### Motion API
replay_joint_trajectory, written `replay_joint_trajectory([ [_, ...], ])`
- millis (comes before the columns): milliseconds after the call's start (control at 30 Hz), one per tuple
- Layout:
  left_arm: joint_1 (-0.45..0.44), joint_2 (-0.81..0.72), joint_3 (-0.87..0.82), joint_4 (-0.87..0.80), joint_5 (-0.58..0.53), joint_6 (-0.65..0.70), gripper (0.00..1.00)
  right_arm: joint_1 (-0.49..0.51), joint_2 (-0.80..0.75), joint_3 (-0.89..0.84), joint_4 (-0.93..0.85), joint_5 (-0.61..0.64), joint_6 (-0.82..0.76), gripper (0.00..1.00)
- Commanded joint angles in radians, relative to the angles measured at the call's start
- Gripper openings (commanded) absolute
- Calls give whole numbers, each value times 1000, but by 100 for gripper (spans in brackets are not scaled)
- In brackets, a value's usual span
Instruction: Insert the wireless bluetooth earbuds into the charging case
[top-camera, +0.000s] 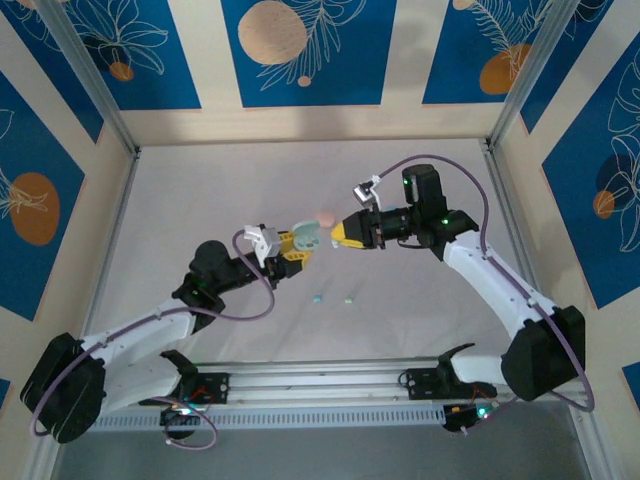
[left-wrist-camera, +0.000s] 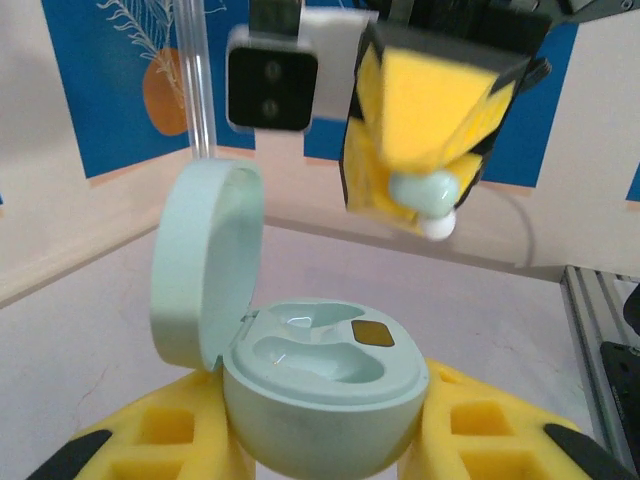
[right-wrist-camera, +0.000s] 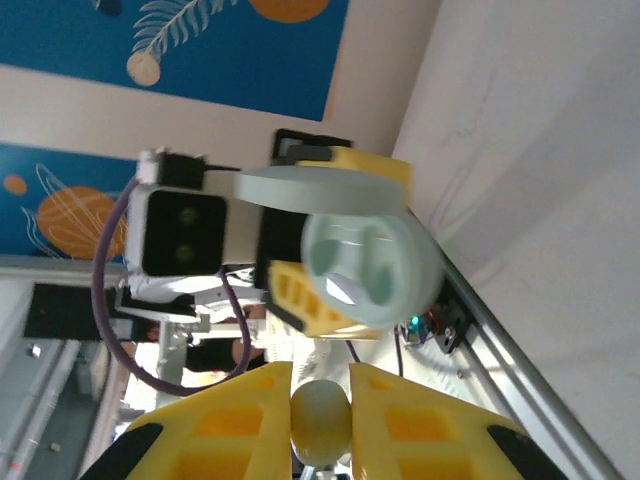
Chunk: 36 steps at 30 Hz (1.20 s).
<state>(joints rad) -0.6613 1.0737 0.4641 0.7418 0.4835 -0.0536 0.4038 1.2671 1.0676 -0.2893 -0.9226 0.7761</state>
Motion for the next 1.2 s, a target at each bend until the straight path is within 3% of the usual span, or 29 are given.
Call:
replay_joint_trajectory([
  [0, 3, 20, 6, 121, 54, -1, 30, 41, -32, 33, 44, 66, -61, 18],
  [333, 3, 35, 31, 138, 98, -36, 30, 102, -23, 58, 53, 196, -150, 18],
  [1167, 5, 45, 47, 199, 106, -103, 30, 138, 15, 85, -76, 291, -265, 19],
])
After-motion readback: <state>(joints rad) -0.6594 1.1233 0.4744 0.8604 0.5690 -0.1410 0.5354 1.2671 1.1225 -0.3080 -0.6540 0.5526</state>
